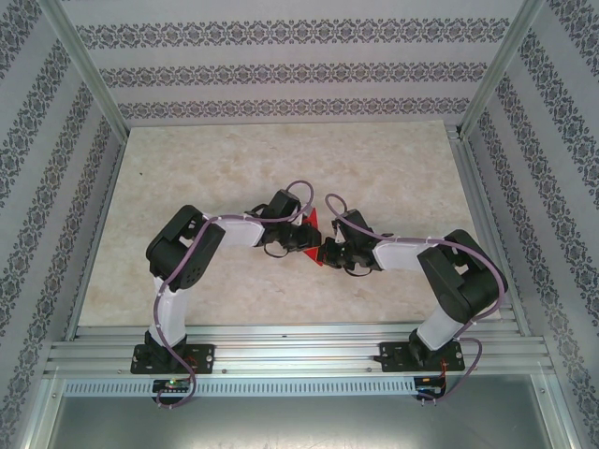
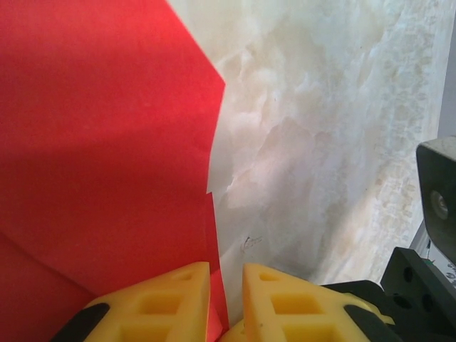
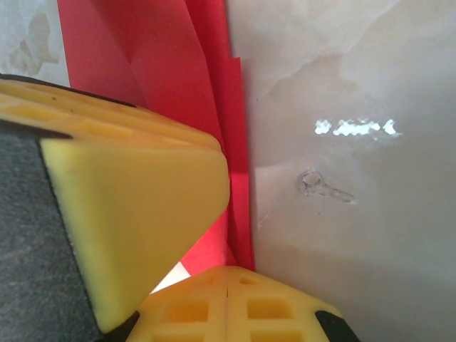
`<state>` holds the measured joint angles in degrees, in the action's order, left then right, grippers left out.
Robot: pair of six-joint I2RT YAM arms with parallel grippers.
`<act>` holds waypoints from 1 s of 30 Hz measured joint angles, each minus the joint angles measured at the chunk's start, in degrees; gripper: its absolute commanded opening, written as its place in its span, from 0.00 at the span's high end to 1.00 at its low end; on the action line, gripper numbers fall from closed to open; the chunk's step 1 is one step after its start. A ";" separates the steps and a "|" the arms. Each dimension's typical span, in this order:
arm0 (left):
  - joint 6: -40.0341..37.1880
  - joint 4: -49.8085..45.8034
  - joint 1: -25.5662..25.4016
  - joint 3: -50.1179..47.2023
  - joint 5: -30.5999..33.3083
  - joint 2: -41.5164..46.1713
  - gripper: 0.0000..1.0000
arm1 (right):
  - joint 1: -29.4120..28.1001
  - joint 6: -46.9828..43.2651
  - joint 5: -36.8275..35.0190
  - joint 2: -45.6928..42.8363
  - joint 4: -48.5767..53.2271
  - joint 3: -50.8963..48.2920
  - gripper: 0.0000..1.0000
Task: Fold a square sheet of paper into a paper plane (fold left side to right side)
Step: Fourth fold the wing at the center of the table.
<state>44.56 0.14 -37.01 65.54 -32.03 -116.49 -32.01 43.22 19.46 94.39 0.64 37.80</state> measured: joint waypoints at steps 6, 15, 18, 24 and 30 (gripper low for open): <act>-2.23 -1.75 3.56 1.81 -0.09 -0.79 0.77 | -0.28 0.02 -0.46 0.24 -0.02 0.02 0.98; -3.85 -4.68 5.86 7.41 -2.45 -4.28 0.76 | -1.51 0.22 -2.10 0.96 -1.20 0.70 0.98; -4.13 -5.86 6.56 9.62 -2.89 -5.57 0.76 | -1.75 0.22 -2.73 1.14 -1.42 0.92 0.98; -6.16 -9.27 8.33 14.67 -1.62 -7.89 0.75 | -1.92 0.22 -3.08 1.16 -1.33 1.11 0.98; -9.51 -12.59 12.20 22.53 3.78 -11.63 0.75 | -2.23 0.22 -3.78 1.16 -1.09 1.25 0.98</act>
<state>35.05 -12.45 -24.82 88.07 -28.25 -128.11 -34.24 43.44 15.68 95.55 -0.45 39.05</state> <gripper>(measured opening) 0.249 0.044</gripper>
